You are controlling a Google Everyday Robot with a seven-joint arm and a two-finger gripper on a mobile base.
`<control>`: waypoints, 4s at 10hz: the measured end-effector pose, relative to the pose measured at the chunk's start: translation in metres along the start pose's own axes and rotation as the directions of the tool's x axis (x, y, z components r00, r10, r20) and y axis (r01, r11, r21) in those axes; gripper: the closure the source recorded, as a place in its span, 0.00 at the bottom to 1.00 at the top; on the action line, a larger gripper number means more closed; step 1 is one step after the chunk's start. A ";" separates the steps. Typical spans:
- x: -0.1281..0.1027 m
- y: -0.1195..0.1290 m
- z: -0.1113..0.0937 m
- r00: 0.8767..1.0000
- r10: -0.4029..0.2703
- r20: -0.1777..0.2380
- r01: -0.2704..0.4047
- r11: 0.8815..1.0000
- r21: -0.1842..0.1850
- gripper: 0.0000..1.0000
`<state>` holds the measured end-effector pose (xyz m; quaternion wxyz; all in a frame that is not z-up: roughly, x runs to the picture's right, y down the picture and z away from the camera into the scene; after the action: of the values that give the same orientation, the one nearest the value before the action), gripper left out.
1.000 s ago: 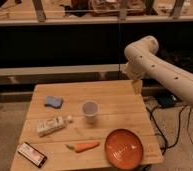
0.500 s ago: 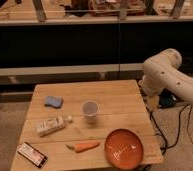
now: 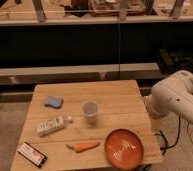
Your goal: Move the arm in a circular motion
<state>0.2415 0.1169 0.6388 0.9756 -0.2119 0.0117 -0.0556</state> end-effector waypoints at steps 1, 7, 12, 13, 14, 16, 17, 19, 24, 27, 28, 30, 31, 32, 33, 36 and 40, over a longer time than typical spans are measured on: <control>-0.013 0.003 -0.002 1.000 -0.008 0.011 0.008 1.000 0.005 0.20; -0.157 -0.016 -0.002 0.977 -0.166 0.136 0.164 0.986 0.028 0.20; -0.240 -0.078 0.011 0.920 -0.331 0.209 0.325 0.943 0.067 0.20; -0.242 -0.102 0.016 0.908 -0.365 0.208 0.358 0.931 0.071 0.20; -0.240 -0.128 0.022 0.895 -0.396 0.205 0.389 0.918 0.075 0.20; -0.214 -0.179 0.035 0.892 -0.417 0.177 0.410 0.909 0.073 0.20; -0.199 -0.195 0.041 0.895 -0.414 0.164 0.409 0.910 0.067 0.20; -0.152 -0.220 0.052 0.916 -0.377 0.137 0.374 0.926 0.047 0.20; -0.024 -0.199 0.064 0.980 -0.189 0.063 0.191 0.981 -0.038 0.20; 0.040 -0.139 0.057 0.998 -0.060 0.016 0.061 0.995 -0.082 0.20; 0.057 -0.108 0.051 1.000 -0.019 0.001 0.019 0.996 -0.093 0.20; 0.068 -0.058 0.041 0.999 0.034 -0.011 -0.035 0.994 -0.104 0.20; 0.065 -0.035 0.035 0.999 0.047 -0.011 -0.048 0.993 -0.106 0.20; 0.059 -0.012 0.029 0.999 0.050 -0.001 -0.050 0.993 -0.104 0.20; 0.049 0.005 0.024 0.999 0.040 0.010 -0.039 0.994 -0.102 0.20; -0.015 0.023 0.012 0.997 -0.025 0.076 0.031 0.996 -0.082 0.20; -0.109 0.010 0.004 0.973 -0.158 0.170 0.168 0.985 -0.045 0.20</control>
<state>0.1346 0.1395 0.6380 0.9587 -0.2448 -0.0851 -0.1175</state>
